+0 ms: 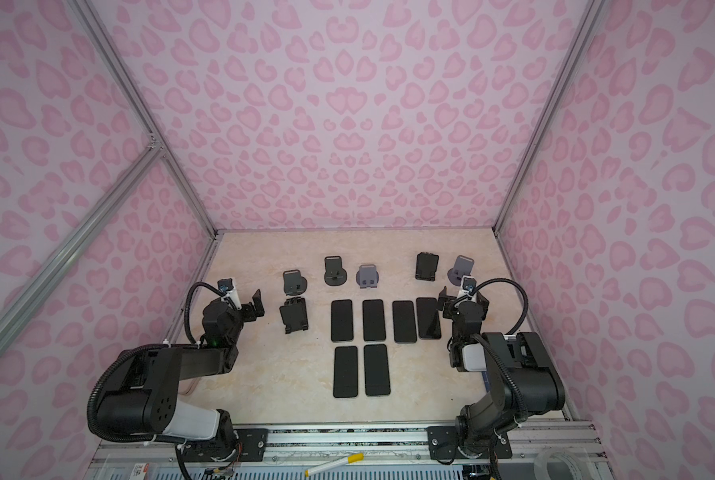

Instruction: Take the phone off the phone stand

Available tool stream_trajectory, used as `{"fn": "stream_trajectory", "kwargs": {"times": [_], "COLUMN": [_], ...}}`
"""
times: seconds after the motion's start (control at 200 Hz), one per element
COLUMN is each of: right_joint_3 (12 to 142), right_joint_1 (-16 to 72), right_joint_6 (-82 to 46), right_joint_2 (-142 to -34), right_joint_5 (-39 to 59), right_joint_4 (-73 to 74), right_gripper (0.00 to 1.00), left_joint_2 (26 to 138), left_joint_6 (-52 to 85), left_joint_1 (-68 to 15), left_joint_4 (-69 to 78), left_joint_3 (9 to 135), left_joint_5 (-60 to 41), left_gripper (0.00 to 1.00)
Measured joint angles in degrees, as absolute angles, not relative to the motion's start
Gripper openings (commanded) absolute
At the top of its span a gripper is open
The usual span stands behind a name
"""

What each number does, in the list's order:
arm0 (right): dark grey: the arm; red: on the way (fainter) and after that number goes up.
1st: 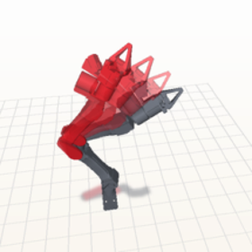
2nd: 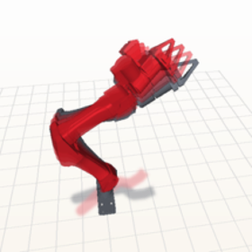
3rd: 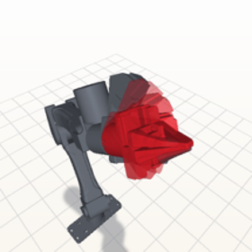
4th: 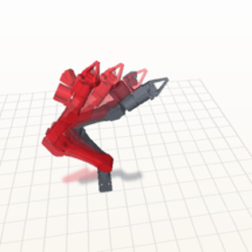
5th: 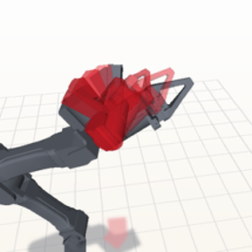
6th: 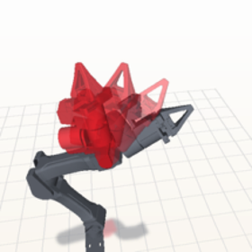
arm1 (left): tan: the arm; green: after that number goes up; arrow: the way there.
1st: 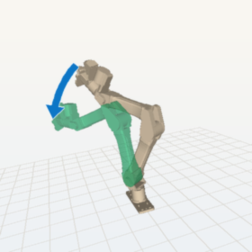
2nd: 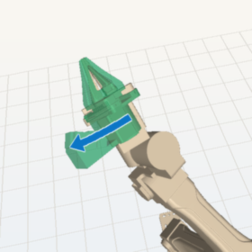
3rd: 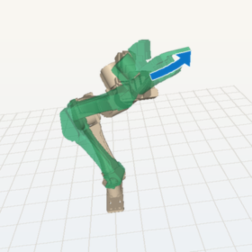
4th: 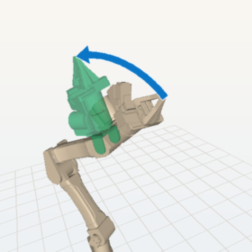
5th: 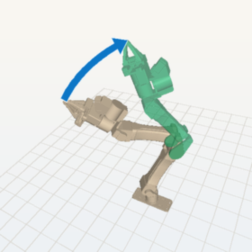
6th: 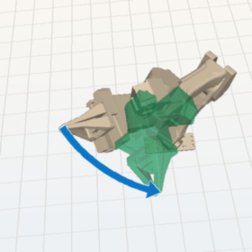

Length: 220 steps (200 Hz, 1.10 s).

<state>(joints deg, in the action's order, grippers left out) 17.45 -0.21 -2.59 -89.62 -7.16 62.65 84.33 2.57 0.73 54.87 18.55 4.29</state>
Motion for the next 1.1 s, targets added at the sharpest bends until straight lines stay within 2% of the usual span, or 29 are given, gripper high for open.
{"fn": "stream_trajectory", "kwargs": {"times": [1.1], "right_joint_3": [17.7], "right_joint_1": [0.7], "right_joint_6": [-2.3], "right_joint_2": [-89.6], "right_joint_5": [-7.3], "right_joint_4": [61.7], "right_gripper": [1.0], "left_joint_2": [84.3], "left_joint_6": [2.6], "left_joint_1": [0.7], "left_joint_4": [54.9], "left_joint_3": [18.5], "left_joint_5": [4.3], "left_gripper": [0.98]}}
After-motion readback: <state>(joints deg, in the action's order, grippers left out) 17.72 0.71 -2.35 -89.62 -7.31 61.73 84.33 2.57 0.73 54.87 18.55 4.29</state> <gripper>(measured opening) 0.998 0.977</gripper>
